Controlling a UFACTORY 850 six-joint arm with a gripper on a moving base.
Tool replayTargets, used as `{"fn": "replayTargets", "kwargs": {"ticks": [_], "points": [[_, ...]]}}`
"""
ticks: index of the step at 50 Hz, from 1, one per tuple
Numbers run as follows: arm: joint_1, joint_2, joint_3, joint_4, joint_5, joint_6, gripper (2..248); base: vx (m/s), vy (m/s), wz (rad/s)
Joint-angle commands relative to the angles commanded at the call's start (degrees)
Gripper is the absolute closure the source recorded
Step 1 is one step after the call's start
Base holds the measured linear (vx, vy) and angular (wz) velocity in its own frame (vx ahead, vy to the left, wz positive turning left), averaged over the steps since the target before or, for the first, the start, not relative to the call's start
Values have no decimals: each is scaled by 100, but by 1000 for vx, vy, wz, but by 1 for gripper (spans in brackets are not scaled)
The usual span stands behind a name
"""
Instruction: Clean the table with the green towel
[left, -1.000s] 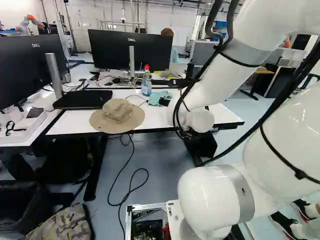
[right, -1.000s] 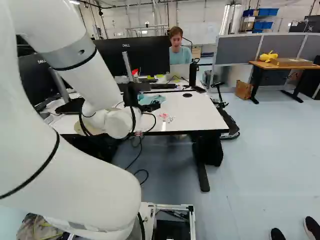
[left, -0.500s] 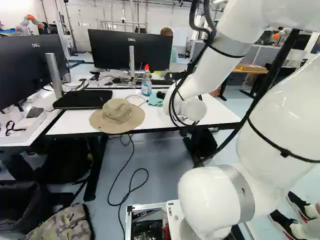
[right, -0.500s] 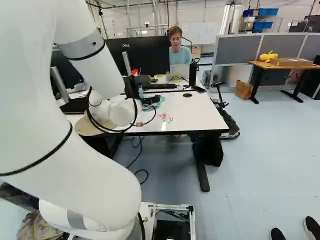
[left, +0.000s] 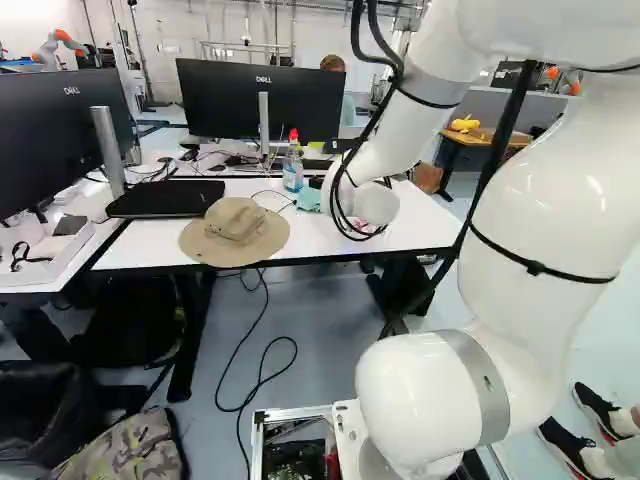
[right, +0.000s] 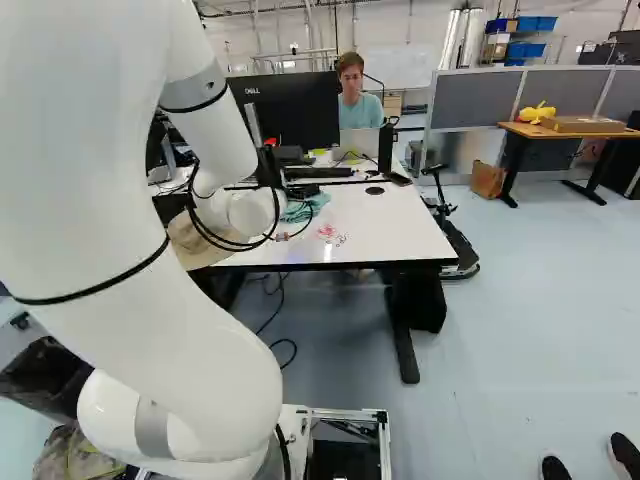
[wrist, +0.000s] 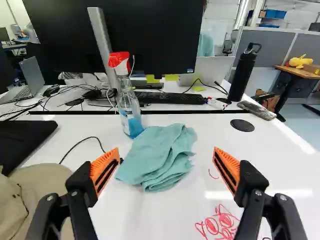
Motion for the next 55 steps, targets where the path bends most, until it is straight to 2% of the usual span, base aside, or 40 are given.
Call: {"fn": "replayTargets", "kwargs": {"ticks": [55], "points": [[140,-1536,-1748,0,-66,0,3,0,0,0]]}}
